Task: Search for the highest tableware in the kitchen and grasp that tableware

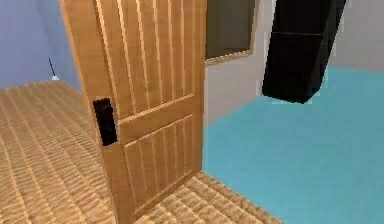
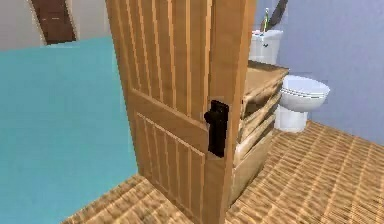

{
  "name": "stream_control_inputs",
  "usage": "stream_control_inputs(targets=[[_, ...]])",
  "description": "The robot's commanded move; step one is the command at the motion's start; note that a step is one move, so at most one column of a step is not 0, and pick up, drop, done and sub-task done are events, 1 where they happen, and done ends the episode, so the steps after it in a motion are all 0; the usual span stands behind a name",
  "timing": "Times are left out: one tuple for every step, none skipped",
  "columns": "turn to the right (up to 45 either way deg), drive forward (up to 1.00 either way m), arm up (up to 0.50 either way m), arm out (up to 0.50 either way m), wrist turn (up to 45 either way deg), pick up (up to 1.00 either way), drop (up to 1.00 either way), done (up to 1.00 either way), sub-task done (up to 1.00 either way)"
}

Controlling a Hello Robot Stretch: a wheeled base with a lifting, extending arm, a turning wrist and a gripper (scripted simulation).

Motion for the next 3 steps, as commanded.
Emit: stream_control_inputs(targets=[[45.0,0.00,0.00,0.00,0.0,0.00,0.00,0.00,0.00],[3.0,0.00,0.00,0.00,0.0,0.00,0.00,0.00,0.00],[0.0,1.00,0.00,0.00,0.0,0.00,0.00,0.00,0.00]])
